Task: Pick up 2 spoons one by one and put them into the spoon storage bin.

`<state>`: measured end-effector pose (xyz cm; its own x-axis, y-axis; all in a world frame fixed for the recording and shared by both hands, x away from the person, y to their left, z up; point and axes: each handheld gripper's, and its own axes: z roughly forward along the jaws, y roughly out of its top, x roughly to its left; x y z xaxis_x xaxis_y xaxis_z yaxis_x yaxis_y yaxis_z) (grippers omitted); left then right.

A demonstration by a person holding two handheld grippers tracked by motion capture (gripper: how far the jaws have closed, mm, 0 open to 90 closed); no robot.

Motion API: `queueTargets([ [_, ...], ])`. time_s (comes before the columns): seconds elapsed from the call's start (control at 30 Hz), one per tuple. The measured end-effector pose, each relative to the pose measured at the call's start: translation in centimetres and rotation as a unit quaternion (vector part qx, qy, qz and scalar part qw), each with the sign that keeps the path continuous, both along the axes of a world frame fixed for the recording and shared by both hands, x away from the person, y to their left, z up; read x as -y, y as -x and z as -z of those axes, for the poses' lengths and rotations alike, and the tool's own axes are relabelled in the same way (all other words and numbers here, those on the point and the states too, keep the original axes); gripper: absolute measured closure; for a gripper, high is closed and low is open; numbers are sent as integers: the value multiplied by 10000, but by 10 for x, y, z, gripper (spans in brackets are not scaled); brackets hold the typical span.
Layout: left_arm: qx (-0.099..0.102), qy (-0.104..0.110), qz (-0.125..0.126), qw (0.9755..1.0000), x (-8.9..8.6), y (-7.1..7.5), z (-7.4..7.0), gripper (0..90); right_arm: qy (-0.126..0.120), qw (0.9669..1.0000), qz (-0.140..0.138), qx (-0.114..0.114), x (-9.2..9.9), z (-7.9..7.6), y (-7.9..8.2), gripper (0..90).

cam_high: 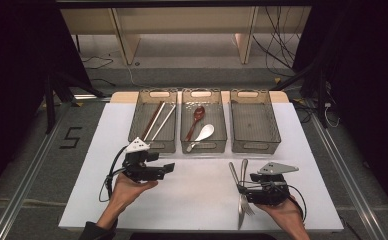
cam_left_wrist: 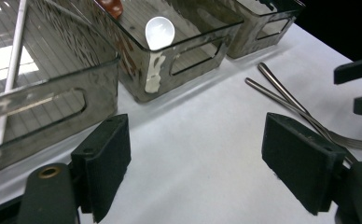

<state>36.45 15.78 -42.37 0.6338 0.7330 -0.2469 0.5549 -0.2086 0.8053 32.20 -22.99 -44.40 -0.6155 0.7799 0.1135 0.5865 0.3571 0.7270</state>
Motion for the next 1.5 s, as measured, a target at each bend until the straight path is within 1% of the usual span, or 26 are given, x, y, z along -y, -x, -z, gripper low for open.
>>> queueTargets([
  [0.03, 37, -2, -13, 10000, -2, 3, 1, 230, 11, 10000, -12, -18, -1, 0, -1, 393],
  [0.1, 18, 62, -44, 10000, -6, 7, 4, 230, 22, 10000, -50, -31, -3, 0, -2, 405],
  [0.13, 12, 83, -57, 9999, -7, 10, 6, 229, 28, 10000, -62, -73, -4, 0, -3, 409],
  [0.2, 13, 6, -27, 10000, -10, 14, 9, 226, 75, 9999, -99, -112, -6, 1, -5, 416],
  [0.3, 22, 77, -79, 9999, -12, 20, 12, 222, 154, 9996, -131, -183, -9, 2, -8, 435],
  [0.4, 30, 94, -41, 9999, -13, 28, 15, 215, 231, 9991, -196, -287, -14, 3, -11, 444],
  [0.43, 48, 61, -1, 10000, -14, 31, 15, 213, 264, 9989, -210, -336, -15, 4, -12, 444],
  [0.53, 83, 73, 29, 9999, -15, 35, 16, 210, 345, 9982, -252, -422, -20, 5, -15, 458],
  [0.63, 229, 50, -3, 9997, -16, 39, 16, 208, 395, 9976, -294, -490, -22, 7, -17, 465],
  [0.73, 228, 107, -23, 9997, -19, 41, 16, 207, 434, 9972, -273, -542, -22, 7, -19, 478],
  [0.83, 201, 91, -43, 9997, -20, 41, 17, 207, 435, 9974, -280, -501, -22, 7, -21, 521],
  [0.9, 184, 94, -57, 9998, -20, 41, 18, 206, 426, 9973, -280, -536, -22, 6, -21, 544],
  [0.97, 169, 50, -44, 9998, -20, 42, 18, 206, 468, 9973, -279, -493, -22, 6, -24, 580],
  [1.03, 190, 31, -39, 9998, -20, 42, 19, 206, 468, 9972, -259, -521, -22, 6, -25, 601],
  [1.1, 185, 29, -28, 9998, -20, 43, 19, 205, 519, 9969, -276, -514, -23, 7, -26, 628],
  [1.2, 236, 24, -29, 9997, -20, 44, 18, 206, 581, 9962, -294, -570, -24, 8, -27, 655],
  [1.4, 275, 34, -33, 9996, -20, 44, 19, 206, 643, 9959, -346, -541, -26, 9, -27, 746],
  [1.5, 279, 36, -30, 9996, -19, 44, 19, 206, 684, 9954, -370, -567, -27, 10, -27, 783],
])
